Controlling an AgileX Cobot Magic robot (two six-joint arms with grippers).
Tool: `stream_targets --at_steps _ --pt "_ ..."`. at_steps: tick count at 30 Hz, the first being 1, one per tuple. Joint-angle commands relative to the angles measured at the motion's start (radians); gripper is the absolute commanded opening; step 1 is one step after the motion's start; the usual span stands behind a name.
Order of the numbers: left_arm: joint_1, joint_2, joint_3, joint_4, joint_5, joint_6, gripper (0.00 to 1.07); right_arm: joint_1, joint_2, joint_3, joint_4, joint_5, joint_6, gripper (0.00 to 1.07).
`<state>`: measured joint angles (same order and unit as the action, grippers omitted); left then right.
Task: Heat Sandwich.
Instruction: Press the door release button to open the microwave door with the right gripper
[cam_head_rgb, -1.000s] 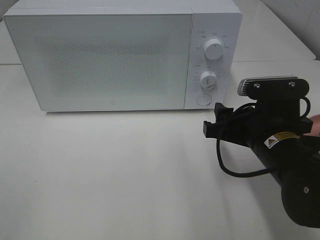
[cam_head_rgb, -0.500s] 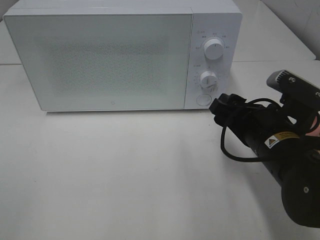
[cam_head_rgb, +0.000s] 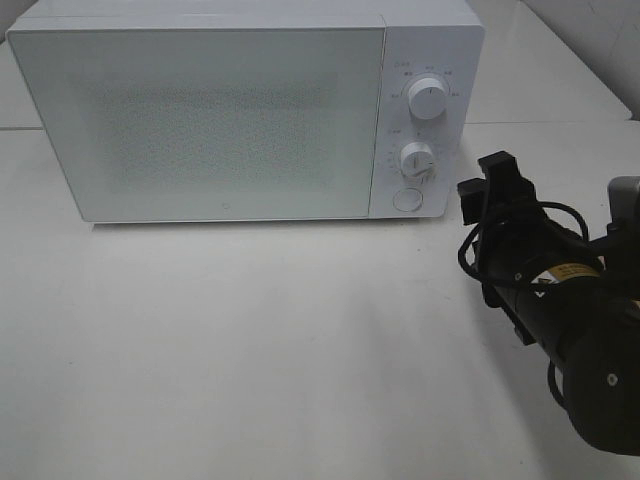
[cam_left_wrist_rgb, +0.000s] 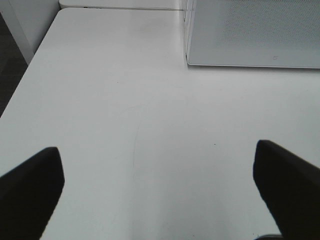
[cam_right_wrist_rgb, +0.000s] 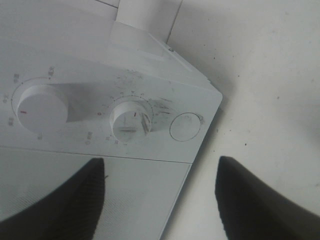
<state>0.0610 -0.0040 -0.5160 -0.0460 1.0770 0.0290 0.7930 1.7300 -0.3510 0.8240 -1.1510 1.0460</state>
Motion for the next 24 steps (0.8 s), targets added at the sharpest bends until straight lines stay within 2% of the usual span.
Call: stream_targets --at_steps 1,2,3,5,7,8,11,12,24 --pt "0.006 -0.026 0.0 -0.005 -0.01 -0.001 0.98 0.002 -0.003 -0.008 -0.005 0.002 0.137 0.52" --pt "0.006 -0.026 0.0 -0.005 -0.01 -0.001 0.98 0.002 -0.003 -0.008 -0.005 0.003 0.173 0.45" --pt "0.006 -0.026 0.0 -0.005 -0.01 -0.001 0.98 0.002 -0.003 -0.008 -0.005 0.003 0.173 0.45" --pt "0.006 -0.026 0.0 -0.005 -0.01 -0.001 0.98 0.002 -0.003 -0.008 -0.005 0.004 0.184 0.37" --pt "0.006 -0.026 0.0 -0.005 -0.01 -0.001 0.98 0.002 -0.003 -0.008 -0.005 0.019 0.184 0.23" --pt "0.006 -0.026 0.0 -0.005 -0.01 -0.001 0.98 0.002 -0.003 -0.008 -0.005 0.019 0.184 0.23" --pt "0.006 -0.026 0.0 -0.005 -0.01 -0.001 0.98 0.002 -0.003 -0.008 -0.005 0.034 0.188 0.11" --pt "0.006 -0.026 0.0 -0.005 -0.01 -0.001 0.98 0.002 -0.003 -0.008 -0.01 0.034 0.191 0.02" --pt "0.006 -0.026 0.0 -0.005 -0.01 -0.001 0.98 -0.008 -0.003 -0.026 -0.038 0.11 0.293 0.0"
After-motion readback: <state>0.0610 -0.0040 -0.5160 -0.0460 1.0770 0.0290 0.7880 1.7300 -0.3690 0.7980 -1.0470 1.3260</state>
